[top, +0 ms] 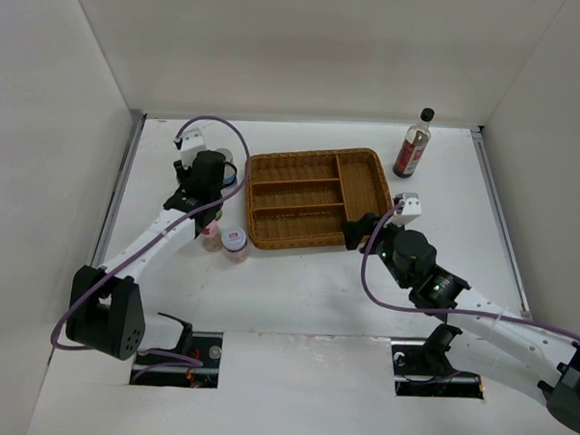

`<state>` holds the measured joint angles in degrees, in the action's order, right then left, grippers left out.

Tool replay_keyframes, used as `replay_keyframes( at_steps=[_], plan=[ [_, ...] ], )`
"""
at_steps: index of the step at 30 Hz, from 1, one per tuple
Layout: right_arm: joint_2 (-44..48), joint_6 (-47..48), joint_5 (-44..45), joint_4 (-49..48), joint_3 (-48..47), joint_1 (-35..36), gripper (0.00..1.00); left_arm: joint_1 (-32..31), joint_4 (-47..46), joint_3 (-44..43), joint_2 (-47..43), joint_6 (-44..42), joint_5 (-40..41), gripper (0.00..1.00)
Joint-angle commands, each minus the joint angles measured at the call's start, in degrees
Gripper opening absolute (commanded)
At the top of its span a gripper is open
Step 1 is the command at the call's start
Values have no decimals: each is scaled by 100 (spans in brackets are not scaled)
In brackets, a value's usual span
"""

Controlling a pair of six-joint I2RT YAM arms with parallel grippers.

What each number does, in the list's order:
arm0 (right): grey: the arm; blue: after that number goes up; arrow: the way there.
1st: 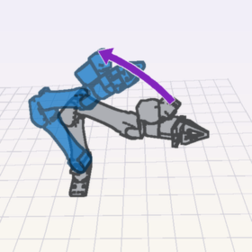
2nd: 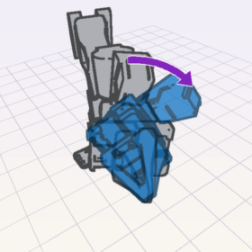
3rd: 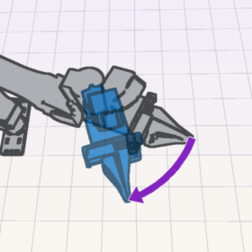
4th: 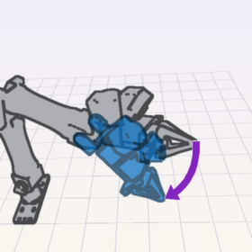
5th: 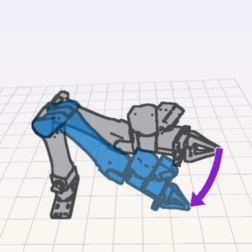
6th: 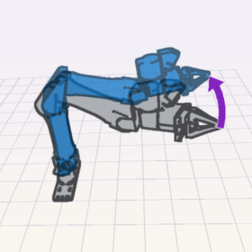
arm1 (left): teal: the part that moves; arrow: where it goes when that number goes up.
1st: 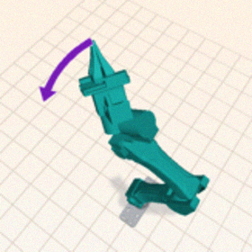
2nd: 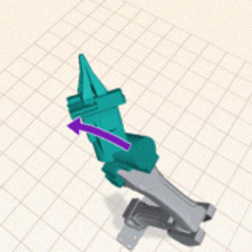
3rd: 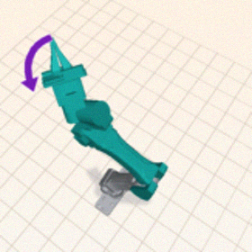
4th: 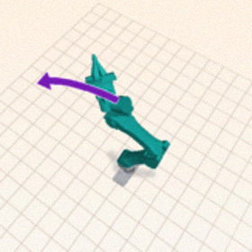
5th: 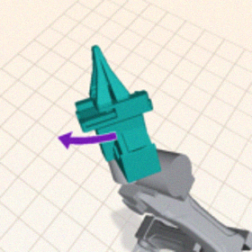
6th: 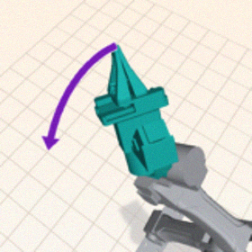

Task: Organize the condiment bottles

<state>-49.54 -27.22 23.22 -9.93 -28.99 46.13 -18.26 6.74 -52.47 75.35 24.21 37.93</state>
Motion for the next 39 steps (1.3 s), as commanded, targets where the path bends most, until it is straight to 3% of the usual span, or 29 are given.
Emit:
replay_keyframes(
  at_steps=[1,6,9,19,33,39],
  plan=[
    [49,-2,-81,-360,-54,67,73,55,-323,17,-38,-109,144,34],
    [102,-2,-116,-351,-36,85,73,126,-542,61,6,-127,171,49],
    [85,-2,-169,-351,-45,85,73,126,-595,-18,120,-127,171,49],
    [94,-11,-186,-369,-36,76,73,99,-525,-167,60,-153,162,18],
    [120,-46,-169,-386,-10,85,73,-471,-103,-1115,-1259,-724,610,15],
    [155,-55,-169,-395,-10,58,74,-1270,-138,-1967,-875,-803,558,15]
  ],
)
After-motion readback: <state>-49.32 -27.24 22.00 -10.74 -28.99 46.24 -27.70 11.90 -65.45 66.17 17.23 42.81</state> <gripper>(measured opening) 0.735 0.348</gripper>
